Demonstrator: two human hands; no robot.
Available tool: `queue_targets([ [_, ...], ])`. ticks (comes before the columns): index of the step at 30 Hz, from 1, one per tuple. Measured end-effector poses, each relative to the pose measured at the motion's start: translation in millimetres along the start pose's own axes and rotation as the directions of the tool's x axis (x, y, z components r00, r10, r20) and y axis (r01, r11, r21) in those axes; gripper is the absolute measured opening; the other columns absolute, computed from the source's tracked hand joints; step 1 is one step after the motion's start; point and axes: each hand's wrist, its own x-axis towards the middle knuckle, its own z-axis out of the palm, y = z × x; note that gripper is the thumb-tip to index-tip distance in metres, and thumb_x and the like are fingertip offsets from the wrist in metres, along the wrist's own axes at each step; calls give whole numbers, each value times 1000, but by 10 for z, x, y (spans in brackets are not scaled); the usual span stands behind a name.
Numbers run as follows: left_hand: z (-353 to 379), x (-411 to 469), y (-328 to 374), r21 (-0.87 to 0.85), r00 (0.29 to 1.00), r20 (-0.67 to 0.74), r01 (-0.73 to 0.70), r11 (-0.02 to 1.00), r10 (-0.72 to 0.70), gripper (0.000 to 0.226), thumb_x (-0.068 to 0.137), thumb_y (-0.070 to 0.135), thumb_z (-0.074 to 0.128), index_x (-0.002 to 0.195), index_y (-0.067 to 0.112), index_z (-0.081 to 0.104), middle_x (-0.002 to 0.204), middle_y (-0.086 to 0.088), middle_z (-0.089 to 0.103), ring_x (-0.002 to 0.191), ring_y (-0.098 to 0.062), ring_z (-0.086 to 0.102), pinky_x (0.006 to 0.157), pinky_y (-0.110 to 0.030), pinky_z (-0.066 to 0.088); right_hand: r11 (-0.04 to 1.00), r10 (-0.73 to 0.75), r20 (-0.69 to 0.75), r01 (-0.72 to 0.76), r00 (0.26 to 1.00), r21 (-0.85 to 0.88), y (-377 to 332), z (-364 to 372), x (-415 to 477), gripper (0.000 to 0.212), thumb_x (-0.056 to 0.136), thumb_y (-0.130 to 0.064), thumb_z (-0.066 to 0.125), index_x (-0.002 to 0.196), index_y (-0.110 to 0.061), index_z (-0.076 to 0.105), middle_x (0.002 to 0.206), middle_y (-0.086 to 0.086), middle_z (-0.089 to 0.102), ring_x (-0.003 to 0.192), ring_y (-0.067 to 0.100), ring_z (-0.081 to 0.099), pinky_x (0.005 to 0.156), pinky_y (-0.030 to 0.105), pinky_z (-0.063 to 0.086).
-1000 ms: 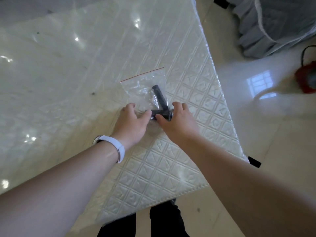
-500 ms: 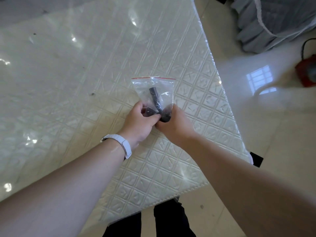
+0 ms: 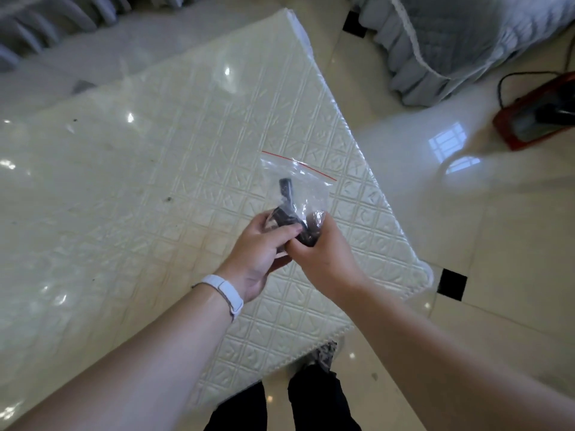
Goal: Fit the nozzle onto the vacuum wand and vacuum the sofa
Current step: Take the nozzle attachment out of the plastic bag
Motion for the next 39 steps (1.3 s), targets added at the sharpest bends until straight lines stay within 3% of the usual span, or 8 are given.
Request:
queue_targets([
  [7, 342, -720, 534, 33, 992, 99, -85, 996, 82, 22, 91, 4, 66, 111, 14, 67, 95, -10, 76, 82, -19, 73, 66, -30, 58, 1000, -19, -108, 18, 994, -11, -609, -348, -664, 20, 80, -30, 73, 93, -21, 60, 81, 0, 68, 68, 13, 61, 67, 31, 50],
  [10, 498, -1068, 834, 58, 976, 173, -141, 988, 129, 17, 93, 4, 62, 106, 12, 69, 99, -13, 76, 85, -23, 74, 72, -33, 61, 998, -59, -133, 58, 989, -14, -929, -584, -1005, 15, 83, -28, 74, 91, -20, 64, 77, -5, 67, 68, 3, 62, 61, 20, 49],
  [14, 632, -1525, 1149, 80, 949, 269, -190, 979, 162, 18, 96, 6, 58, 96, 20, 69, 85, 2, 75, 74, -11, 70, 62, -25, 55, 997, -74, -207, 76, 976, 1, -1248, -991, -1447, 11, 89, -33, 69, 87, -24, 65, 74, -4, 66, 59, 2, 53, 54, 16, 43],
  [17, 679, -1806, 1308, 109, 939, 317, -178, 978, 135, 17, 94, 10, 62, 94, 24, 70, 87, 1, 74, 74, -11, 69, 68, -31, 52, 992, -101, -336, 120, 937, 35, -1479, -1262, -1754, 7, 92, -23, 67, 89, -17, 68, 76, 11, 67, 62, 6, 53, 56, 18, 43],
  [22, 774, -2214, 1548, 180, 902, 423, -174, 968, 84, 21, 81, 21, 66, 100, 29, 73, 98, -6, 71, 86, -19, 66, 85, -44, 49, 982, -187, -549, 167, 815, -87, -1773, -1589, -2079, 11, 88, -26, 69, 97, -23, 63, 86, -13, 61, 76, 8, 57, 71, 27, 49],
  [28, 896, -2602, 1782, 238, 834, 546, -238, 942, 73, 35, 81, 21, 63, 116, 24, 69, 99, -10, 70, 76, -17, 64, 68, -32, 53, 937, -327, -491, 207, 808, -282, -2088, -1774, -2469, 11, 89, -18, 70, 92, -26, 63, 93, -16, 58, 88, 14, 61, 81, 38, 56],
  [32, 947, -2798, 1890, 251, 799, 597, -265, 931, 66, 41, 80, 20, 60, 121, 17, 65, 95, -11, 68, 69, -16, 61, 62, -27, 52, 940, -290, -511, 142, 809, -309, -2229, -1829, -2699, 13, 91, -17, 67, 82, -24, 64, 80, -11, 62, 75, 11, 57, 66, 16, 44],
  [39, 940, -2935, 1923, 330, 773, 635, -286, 900, 12, 44, 77, 18, 64, 120, 9, 62, 96, -13, 62, 79, -25, 61, 65, -28, 53, 980, -182, -527, 112, 830, -162, -2283, -1825, -3028, 22, 93, -16, 64, 74, -26, 58, 76, 1, 69, 72, 29, 65, 67, 45, 56],
])
